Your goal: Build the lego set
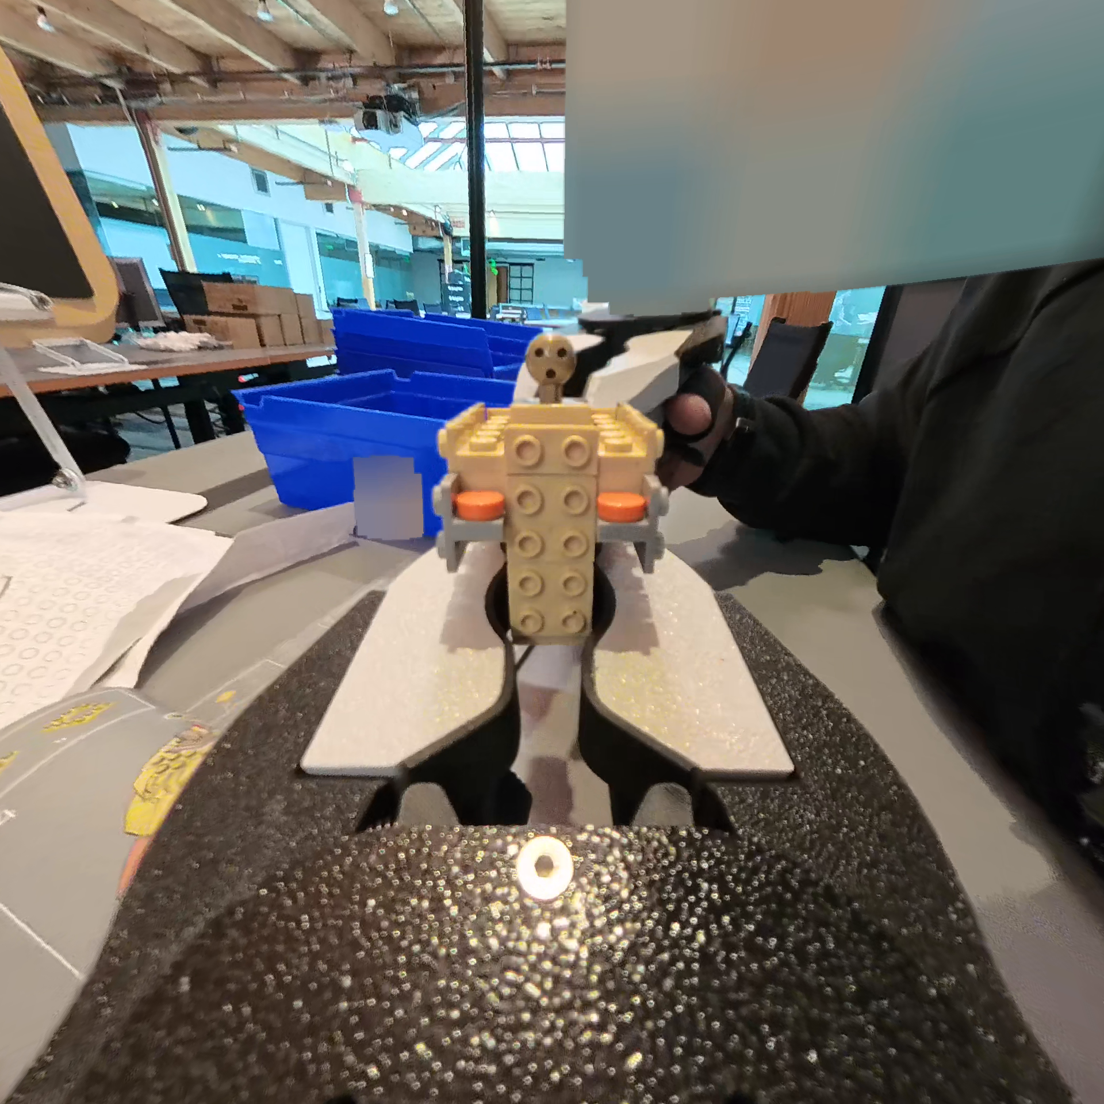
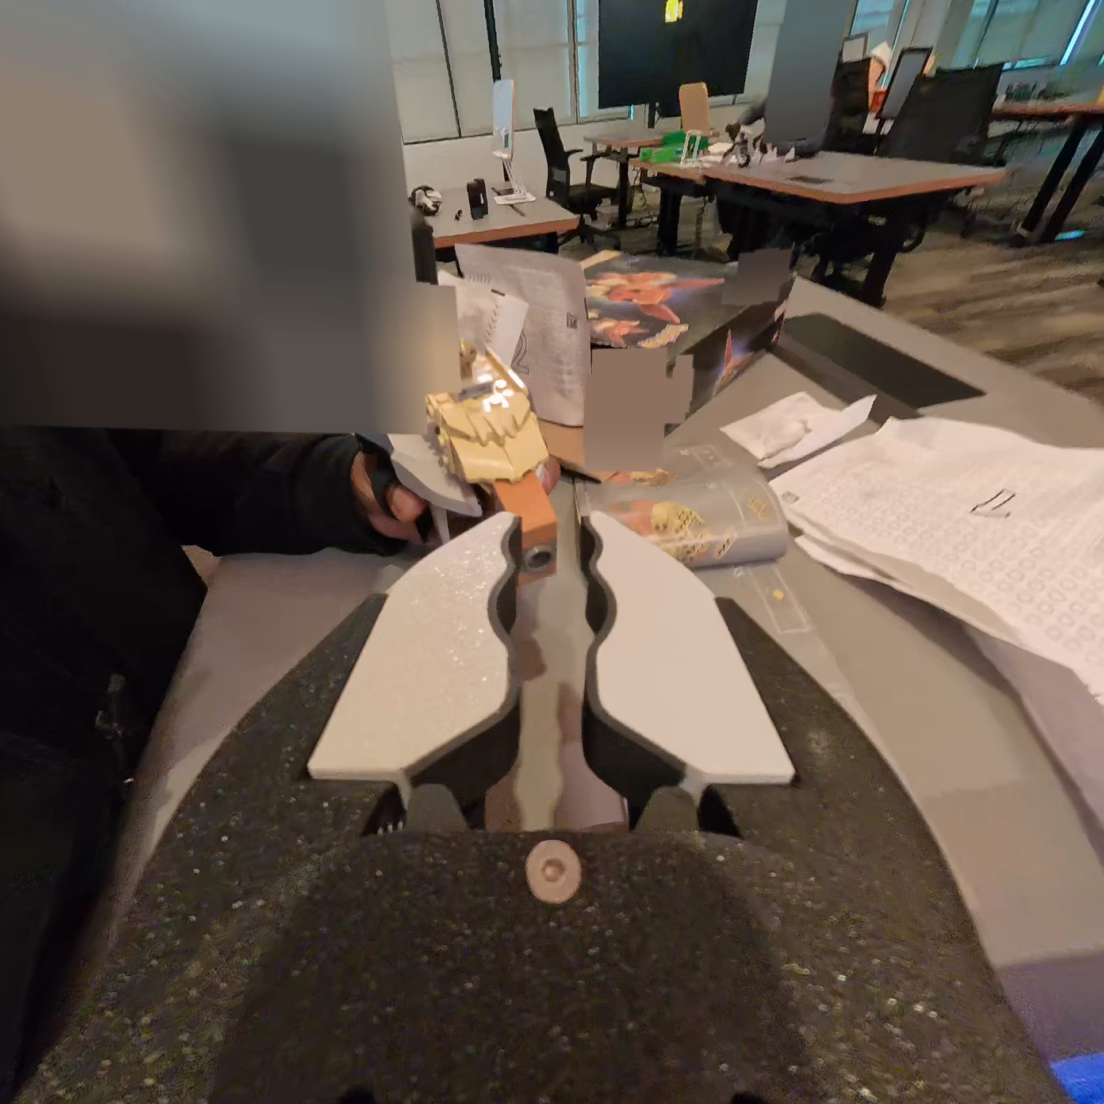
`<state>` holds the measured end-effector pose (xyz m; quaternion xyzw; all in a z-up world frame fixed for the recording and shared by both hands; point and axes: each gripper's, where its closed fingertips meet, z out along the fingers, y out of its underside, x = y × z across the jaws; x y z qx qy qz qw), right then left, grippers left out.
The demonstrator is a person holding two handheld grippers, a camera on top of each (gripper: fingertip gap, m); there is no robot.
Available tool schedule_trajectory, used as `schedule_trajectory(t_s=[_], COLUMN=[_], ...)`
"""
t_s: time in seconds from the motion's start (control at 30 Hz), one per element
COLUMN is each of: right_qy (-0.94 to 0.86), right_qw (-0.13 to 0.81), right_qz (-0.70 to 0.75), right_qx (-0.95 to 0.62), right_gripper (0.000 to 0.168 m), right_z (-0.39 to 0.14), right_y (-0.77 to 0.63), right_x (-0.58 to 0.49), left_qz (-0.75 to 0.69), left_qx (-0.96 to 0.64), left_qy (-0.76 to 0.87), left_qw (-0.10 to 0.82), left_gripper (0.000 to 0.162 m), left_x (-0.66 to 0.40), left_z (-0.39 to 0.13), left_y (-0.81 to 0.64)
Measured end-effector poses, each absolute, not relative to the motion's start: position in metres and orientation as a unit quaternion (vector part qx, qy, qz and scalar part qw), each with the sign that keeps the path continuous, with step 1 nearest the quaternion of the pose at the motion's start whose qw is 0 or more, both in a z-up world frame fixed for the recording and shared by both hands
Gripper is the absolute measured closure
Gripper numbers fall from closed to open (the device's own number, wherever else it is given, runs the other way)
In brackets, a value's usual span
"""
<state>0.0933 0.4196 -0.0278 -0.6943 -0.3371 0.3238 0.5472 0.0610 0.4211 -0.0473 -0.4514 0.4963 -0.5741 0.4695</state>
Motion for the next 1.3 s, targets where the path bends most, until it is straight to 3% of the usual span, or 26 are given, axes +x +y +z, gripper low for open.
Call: schedule_trajectory(t_s=[0.47,0.7,0.9,1.3], right_qy=[-0.322,-0.327,-0.317,-0.317], right_qw=[0.525,0.524,0.533,0.539], right_qz=[0.380,0.392,0.397,0.403], right_qx=[-0.690,-0.682,-0.677,-0.668], right_gripper=[0.135,0.136,0.147,0.148], right_z=[-0.059,-0.060,-0.058,-0.061], right_y=[0.402,0.397,0.398,0.396], right_x=[0.081,0.073,0.074,0.075], left_qz=[-0.611,-0.608,-0.606,-0.598], left_qx=[-0.481,-0.474,-0.471,-0.473], left_qy=[0.506,0.523,0.530,0.541], left_qw=[0.373,0.364,0.360,0.356], left_gripper=[0.144,0.144,0.143,0.143], left_x=[0.068,0.070,0.070,0.072], left_z=[-0.058,-0.060,-0.061,-0.064], left_y=[0.405,0.397,0.394,0.392])
